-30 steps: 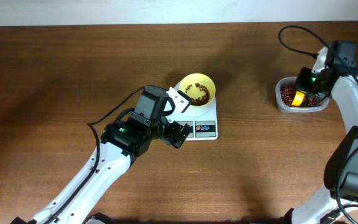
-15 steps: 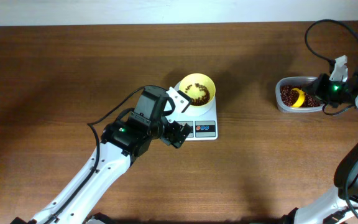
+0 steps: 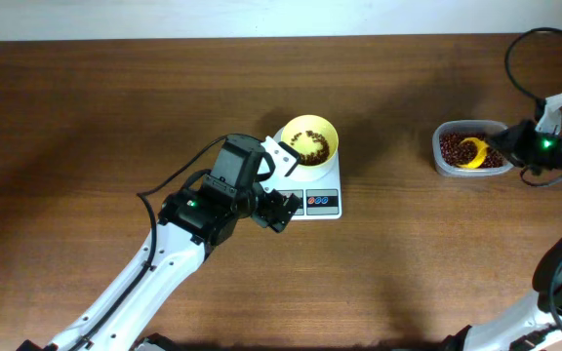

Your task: Scoop item into bowl and weigh 50g on scale

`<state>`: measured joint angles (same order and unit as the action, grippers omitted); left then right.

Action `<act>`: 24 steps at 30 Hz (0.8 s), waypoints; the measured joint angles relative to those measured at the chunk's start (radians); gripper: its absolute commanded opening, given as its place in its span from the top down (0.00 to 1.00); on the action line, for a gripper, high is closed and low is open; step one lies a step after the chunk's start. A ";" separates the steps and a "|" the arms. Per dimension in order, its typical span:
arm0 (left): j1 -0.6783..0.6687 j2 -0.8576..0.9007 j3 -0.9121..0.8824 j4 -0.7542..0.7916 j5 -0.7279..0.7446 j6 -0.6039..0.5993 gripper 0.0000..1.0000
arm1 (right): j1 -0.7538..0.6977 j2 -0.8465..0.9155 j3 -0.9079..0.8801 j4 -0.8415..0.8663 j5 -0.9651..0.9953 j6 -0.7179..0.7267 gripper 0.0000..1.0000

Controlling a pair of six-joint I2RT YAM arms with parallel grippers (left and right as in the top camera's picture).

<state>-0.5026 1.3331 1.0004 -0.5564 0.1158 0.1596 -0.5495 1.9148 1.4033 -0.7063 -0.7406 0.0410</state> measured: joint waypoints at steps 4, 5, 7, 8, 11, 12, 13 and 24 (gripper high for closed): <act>0.000 0.000 0.000 0.000 0.000 0.000 0.01 | -0.053 0.000 0.000 0.004 -0.074 0.000 0.96; 0.000 0.000 0.000 0.000 0.000 0.000 0.01 | -0.061 0.000 0.000 0.004 -0.083 0.000 0.96; 0.000 0.000 0.000 0.000 0.000 0.000 0.01 | -0.082 0.000 0.000 0.005 -0.119 0.000 0.96; 0.000 0.000 0.000 0.000 0.000 0.000 0.01 | -0.089 0.000 0.000 0.008 -0.133 0.000 0.96; 0.000 0.000 0.000 0.000 0.000 0.000 0.01 | -0.106 0.000 0.000 0.027 -0.203 0.000 0.96; 0.000 0.000 0.000 0.000 0.000 0.000 0.01 | -0.111 0.000 0.000 0.030 -0.224 0.001 0.96; 0.000 0.000 0.000 0.000 0.000 0.000 0.01 | -0.113 0.000 0.000 0.031 -0.235 0.001 0.96; 0.000 0.000 0.000 0.000 0.000 0.000 0.01 | -0.119 0.001 0.000 0.031 -0.378 0.002 0.96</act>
<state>-0.5026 1.3331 1.0004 -0.5564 0.1158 0.1596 -0.6689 1.9156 1.4029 -0.6754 -1.1183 0.0433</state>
